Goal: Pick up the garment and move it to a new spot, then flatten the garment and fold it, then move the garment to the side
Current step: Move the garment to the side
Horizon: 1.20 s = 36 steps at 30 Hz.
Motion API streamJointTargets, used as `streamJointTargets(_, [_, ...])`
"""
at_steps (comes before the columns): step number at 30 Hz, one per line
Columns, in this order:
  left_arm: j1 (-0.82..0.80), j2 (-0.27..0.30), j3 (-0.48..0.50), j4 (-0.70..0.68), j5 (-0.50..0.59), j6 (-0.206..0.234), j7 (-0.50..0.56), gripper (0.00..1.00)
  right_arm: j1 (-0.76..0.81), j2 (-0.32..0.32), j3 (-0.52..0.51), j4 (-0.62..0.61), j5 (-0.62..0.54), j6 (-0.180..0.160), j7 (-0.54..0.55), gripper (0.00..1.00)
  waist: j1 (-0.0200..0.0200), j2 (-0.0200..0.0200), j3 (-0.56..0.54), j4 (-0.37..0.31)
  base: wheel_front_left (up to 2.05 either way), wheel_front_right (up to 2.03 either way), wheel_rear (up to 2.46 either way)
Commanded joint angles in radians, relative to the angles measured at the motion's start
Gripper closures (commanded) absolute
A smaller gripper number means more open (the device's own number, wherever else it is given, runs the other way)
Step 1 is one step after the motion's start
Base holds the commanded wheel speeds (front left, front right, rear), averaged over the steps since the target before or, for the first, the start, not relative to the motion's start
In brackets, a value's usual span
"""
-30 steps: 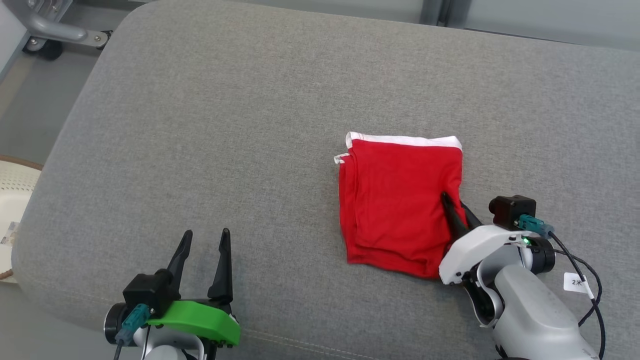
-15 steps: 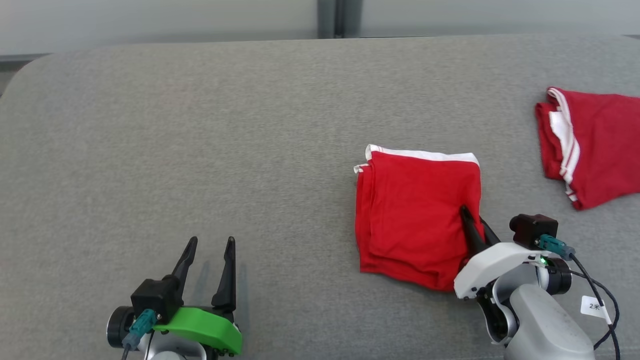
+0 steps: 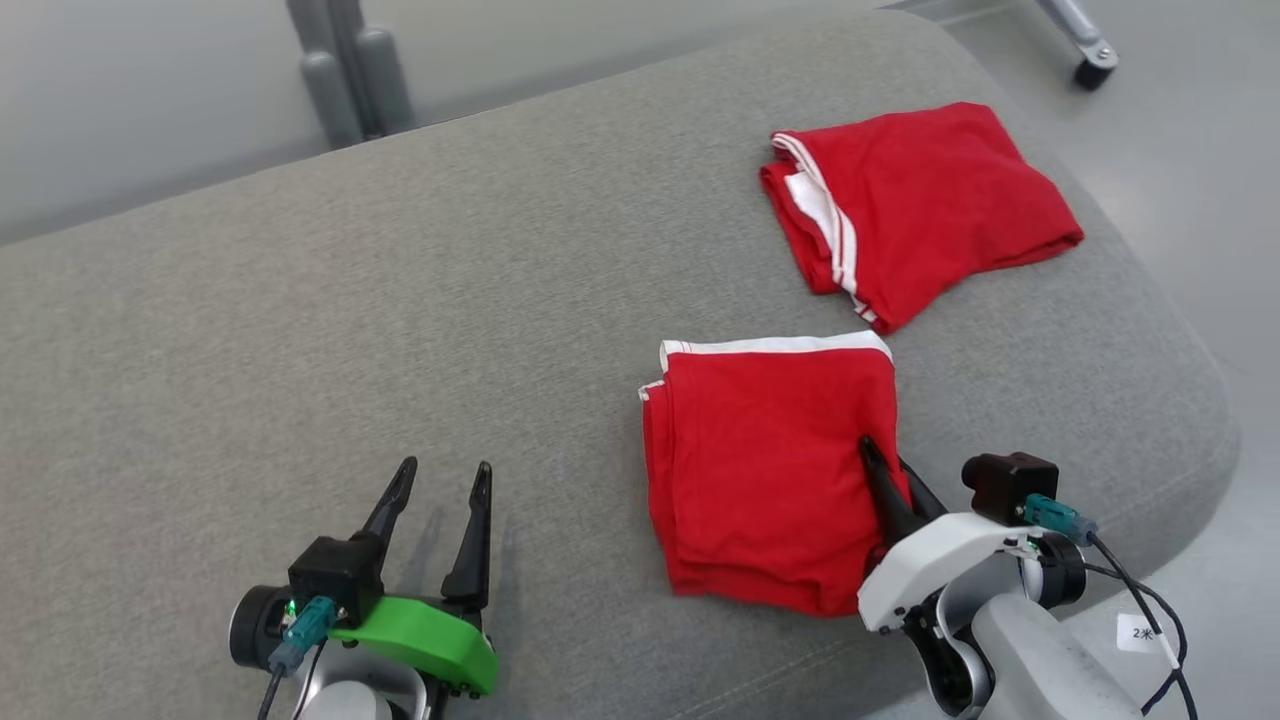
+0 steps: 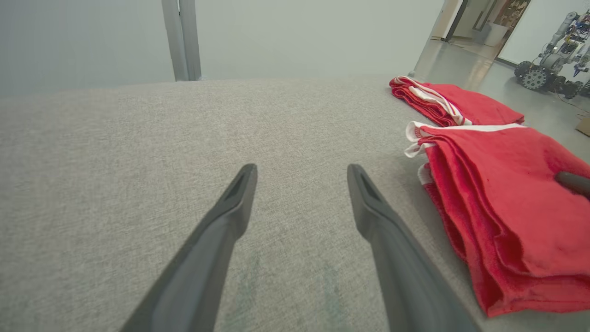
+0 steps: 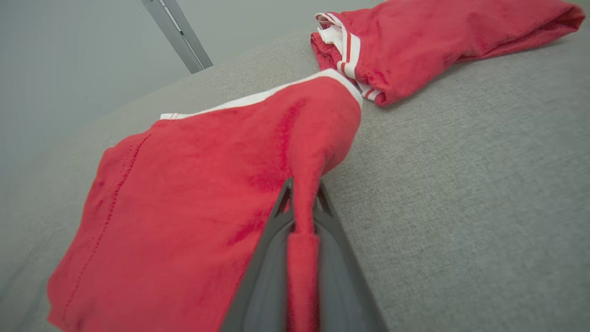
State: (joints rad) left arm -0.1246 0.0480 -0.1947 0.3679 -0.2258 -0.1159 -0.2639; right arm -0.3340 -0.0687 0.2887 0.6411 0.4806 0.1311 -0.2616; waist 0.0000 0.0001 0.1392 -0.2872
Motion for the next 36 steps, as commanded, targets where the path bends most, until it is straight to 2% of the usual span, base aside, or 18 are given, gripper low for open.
streamJointTargets(1, [-0.025,0.005,0.001,0.0,0.012,-0.005,0.0,0.0,0.003,0.002,0.01,-0.007,-0.001,-0.001,-0.004,1.0,0.0,-0.0001,0.023,-0.114,0.0,0.0,0.0])
streamJointTargets(8, [-0.073,0.006,-0.02,-0.004,0.032,-0.008,0.0,0.0,-0.092,-0.03,0.044,-0.031,-0.03,-0.001,-0.004,1.0,0.0,-0.0001,0.092,-0.062,0.0,0.0,0.0])
streamJointTargets(13, [-0.102,0.006,-0.016,-0.003,0.059,-0.009,0.0,0.0,-0.242,-0.084,0.073,-0.023,-0.054,-0.001,-0.004,1.0,0.0,-0.0001,0.157,-0.001,0.0,0.0,0.0])
streamJointTargets(22, [-0.166,0.007,-0.016,-0.006,0.103,-0.015,0.0,0.0,-0.548,-0.276,0.079,0.139,-0.099,-0.001,0.039,1.0,0.0,-0.0001,0.274,0.112,0.0,0.0,0.0])
streamJointTargets(26, [-0.183,0.006,-0.021,-0.01,0.111,-0.014,0.0,0.0,-0.634,-0.361,0.06,0.257,-0.114,-0.001,0.073,1.0,0.0,-0.0001,0.303,0.156,0.0,0.0,0.0])
streamJointTargets(28, [-0.186,0.006,-0.022,-0.011,0.112,-0.014,0.0,0.0,-0.647,-0.379,0.053,0.291,-0.119,-0.001,0.084,1.0,0.0,-0.0001,0.308,0.165,0.0,0.0,0.0])
streamJointTargets(29, [-0.187,0.006,-0.025,-0.012,0.112,-0.015,0.0,0.0,-0.657,-0.396,0.045,0.324,-0.128,-0.001,0.093,0.91,0.0,-0.0001,0.311,0.173,0.0,0.0,0.0])
streamJointTargets(30, [-0.187,0.006,-0.027,-0.013,0.112,-0.015,0.0,0.0,-0.67,-0.414,0.027,0.358,-0.134,-0.001,0.092,0.5,0.0,-0.0001,0.313,0.181,0.0,0.0,0.0])
streamJointTargets(31, [-0.187,0.006,-0.027,-0.013,0.11,-0.015,0.0,0.0,-0.682,-0.432,0.006,0.391,-0.143,-0.001,0.082,0.0,0.0,-0.0001,0.313,0.187,0.0,0.0,0.0])
streamJointTargets(36, [-0.173,0.006,-0.021,-0.015,0.098,-0.015,0.0,0.0,-0.691,-0.457,-0.09,0.51,-0.191,-0.001,0.021,0.0,0.0,-0.0001,0.296,0.201,0.0,0.0,0.0])
